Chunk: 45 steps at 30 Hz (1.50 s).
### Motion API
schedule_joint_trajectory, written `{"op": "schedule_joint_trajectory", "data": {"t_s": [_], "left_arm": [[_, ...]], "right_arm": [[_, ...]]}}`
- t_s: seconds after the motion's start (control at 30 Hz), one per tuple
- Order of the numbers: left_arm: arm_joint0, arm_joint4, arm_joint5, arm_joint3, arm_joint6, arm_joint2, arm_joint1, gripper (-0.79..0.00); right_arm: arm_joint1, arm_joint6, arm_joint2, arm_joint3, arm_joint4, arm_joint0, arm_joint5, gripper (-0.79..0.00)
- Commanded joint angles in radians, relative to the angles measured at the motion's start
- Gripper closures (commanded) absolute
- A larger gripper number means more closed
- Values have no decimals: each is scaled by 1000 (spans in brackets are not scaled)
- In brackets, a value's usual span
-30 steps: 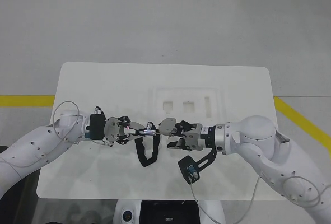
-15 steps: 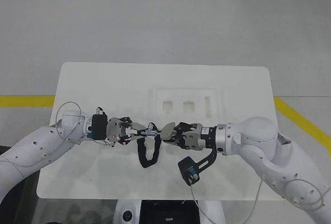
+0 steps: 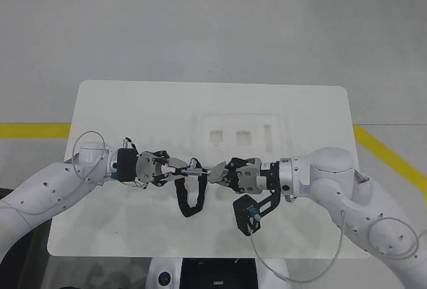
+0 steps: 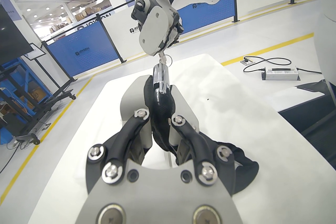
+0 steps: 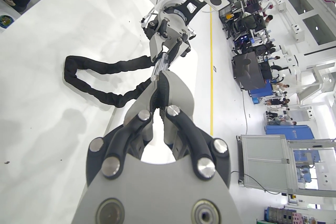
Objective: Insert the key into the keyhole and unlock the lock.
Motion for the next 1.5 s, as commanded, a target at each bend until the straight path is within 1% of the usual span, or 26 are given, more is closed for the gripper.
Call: {"op": "schedule_joint_trajectory", "data": {"t_s": [0.0,0.1,0.13,0.17,0.2,0.23,0.27,0.3,0.33,0.37,0.47,0.5,0.53,0.63,0.7,0.73,0.8,0.87,0.93,1.23,1.3,1.43,1.47], "left_arm": [[-1,5,6,1,6,0,0,0],[-2,12,10,2,10,0,0,0],[-2,14,11,2,11,0,0,0],[-2,15,12,3,12,0,0,0],[-2,15,13,4,13,0,0,0],[-2,15,13,4,13,0,0,0],[-2,15,14,5,14,0,0,0],[-2,15,16,5,15,0,1,0],[-1,15,16,5,16,0,1,0],[-1,13,19,5,19,0,1,0],[1,9,24,6,24,0,1,0],[2,8,26,5,26,0,1,0],[3,7,27,5,27,0,1,0],[3,8,27,5,27,0,1,0],[3,5,27,6,27,0,1,0],[3,5,27,5,27,0,2,0],[2,6,27,6,27,0,3,0],[3,5,27,6,27,0,4,0],[3,5,27,5,27,0,5,0],[1,11,23,4,23,0,5,0],[2,12,22,6,22,0,4,0],[3,13,23,7,23,0,3,0],[2,13,24,8,24,0,2,0]], "right_arm": [[-3,17,3,15,48,-2,-9,0],[-9,41,8,27,115,-3,-17,0],[-11,47,9,30,137,-4,-23,-40],[-12,54,11,34,158,-5,-27,-268],[-13,61,14,34,175,-5,-29,-332],[-14,68,17,33,182,-4,-30,-372],[-14,74,19,31,184,-6,-30,-437],[-14,78,22,25,181,-7,-26,-456],[-13,80,23,16,164,-7,-23,-453],[-12,85,23,7,140,-10,-21,-468],[-7,68,19,-18,67,-19,-9,-468],[-6,68,17,-23,44,-22,-6,-440],[-4,64,14,-31,15,-26,1,-391],[0,56,16,-29,-34,-43,22,-391],[3,64,26,-19,-49,-54,33,-419],[4,70,29,-22,-56,-61,37,-517],[7,84,44,-27,-72,-76,56,-785],[11,84,60,-43,-83,-98,82,-785],[14,73,71,-50,-84,-111,87,-785],[14,73,71,-50,-84,-111,87,-785],[14,78,71,-56,-94,-116,100,-785],[22,4,47,-73,-284,-83,125,-785],[24,-10,42,-66,-331,-80,149,-785]]}}
